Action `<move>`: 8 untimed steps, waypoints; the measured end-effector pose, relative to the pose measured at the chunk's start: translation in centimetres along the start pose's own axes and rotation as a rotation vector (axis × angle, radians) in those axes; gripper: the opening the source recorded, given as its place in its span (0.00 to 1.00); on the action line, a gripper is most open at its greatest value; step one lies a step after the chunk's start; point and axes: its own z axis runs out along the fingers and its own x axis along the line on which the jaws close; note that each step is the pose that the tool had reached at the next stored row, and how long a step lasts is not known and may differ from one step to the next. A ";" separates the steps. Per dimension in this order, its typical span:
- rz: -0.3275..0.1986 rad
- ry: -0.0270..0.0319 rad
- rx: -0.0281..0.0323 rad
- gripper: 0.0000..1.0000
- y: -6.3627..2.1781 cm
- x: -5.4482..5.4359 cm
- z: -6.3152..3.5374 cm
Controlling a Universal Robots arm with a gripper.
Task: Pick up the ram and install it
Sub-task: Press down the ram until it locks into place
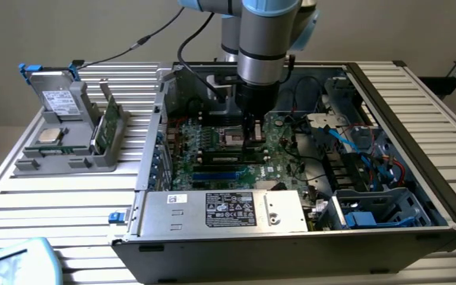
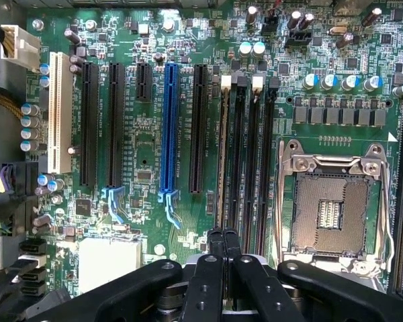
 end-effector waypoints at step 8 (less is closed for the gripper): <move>0.000 0.0001 -0.0004 0.11 0.37 0.0 0.00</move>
